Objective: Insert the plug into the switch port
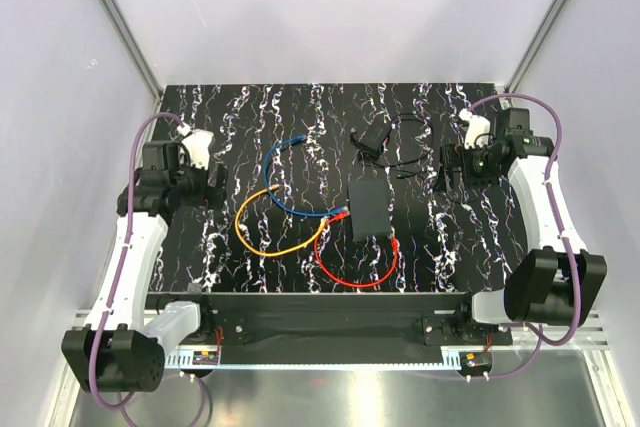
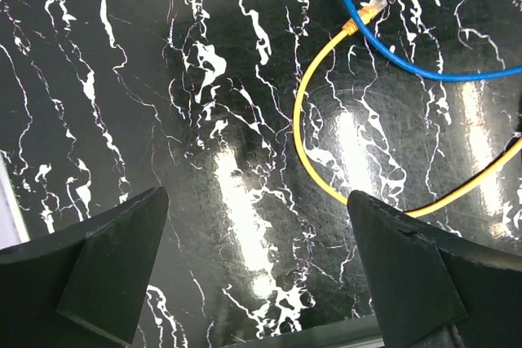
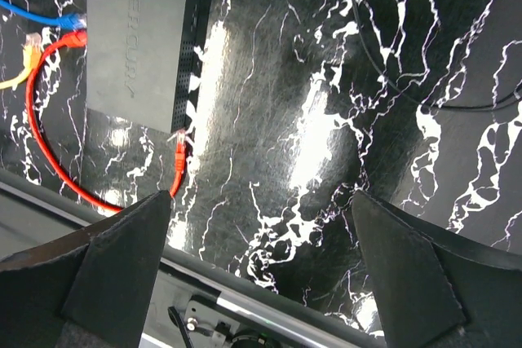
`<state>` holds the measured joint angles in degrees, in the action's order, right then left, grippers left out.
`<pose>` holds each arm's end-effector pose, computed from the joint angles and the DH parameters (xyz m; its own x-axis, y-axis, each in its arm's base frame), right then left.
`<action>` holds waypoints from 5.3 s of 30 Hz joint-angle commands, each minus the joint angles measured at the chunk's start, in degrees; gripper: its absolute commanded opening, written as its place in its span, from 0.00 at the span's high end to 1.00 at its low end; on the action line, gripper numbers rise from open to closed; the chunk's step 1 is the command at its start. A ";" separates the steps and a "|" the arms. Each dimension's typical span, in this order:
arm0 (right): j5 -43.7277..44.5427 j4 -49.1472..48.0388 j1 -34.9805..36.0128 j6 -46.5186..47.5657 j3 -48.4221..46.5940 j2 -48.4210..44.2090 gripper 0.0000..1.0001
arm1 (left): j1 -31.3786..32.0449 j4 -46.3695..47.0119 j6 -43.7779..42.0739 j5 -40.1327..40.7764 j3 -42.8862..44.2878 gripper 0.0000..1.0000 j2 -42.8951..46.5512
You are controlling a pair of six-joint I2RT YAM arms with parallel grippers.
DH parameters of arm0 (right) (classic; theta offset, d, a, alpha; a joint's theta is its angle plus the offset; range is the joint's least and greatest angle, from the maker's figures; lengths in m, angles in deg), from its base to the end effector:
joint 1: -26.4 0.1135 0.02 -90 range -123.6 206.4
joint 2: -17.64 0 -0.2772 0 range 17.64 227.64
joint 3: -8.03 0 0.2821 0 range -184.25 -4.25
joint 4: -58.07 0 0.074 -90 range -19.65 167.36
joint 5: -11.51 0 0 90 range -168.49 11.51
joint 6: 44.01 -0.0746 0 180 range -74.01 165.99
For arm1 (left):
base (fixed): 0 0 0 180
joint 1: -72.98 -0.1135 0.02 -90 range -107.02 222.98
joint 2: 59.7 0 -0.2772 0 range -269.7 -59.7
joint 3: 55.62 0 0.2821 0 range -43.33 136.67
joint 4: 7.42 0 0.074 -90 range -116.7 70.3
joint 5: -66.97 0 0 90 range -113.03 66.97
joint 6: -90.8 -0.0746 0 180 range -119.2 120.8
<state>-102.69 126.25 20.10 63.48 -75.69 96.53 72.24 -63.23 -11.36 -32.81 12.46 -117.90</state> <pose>0.3129 -0.0038 0.2823 -0.8225 -0.1850 -0.5379 -0.3458 0.9134 0.2146 0.2546 -0.0094 0.2915 -0.6801 0.1988 -0.7056 0.2544 0.9667 0.0272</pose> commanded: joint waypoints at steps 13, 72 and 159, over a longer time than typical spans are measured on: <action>-2.59 6.67 0.07 0.52 -1.86 7.23 0.00 | 25.50 5.20 -8.14 1.15 6.61 0.01 -14.13; -16.66 -12.83 15.18 -21.80 -1.24 35.18 0.29 | 26.14 7.06 -11.66 10.14 -0.16 0.61 -39.80; -5.60 -19.44 17.04 -10.75 -6.07 25.27 0.32 | 24.29 25.70 3.29 -31.00 26.21 0.28 -52.74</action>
<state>-111.94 99.46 41.85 41.36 -77.48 128.25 97.16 -39.14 -7.97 -61.64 38.88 -175.93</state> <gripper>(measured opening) 0.616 0.715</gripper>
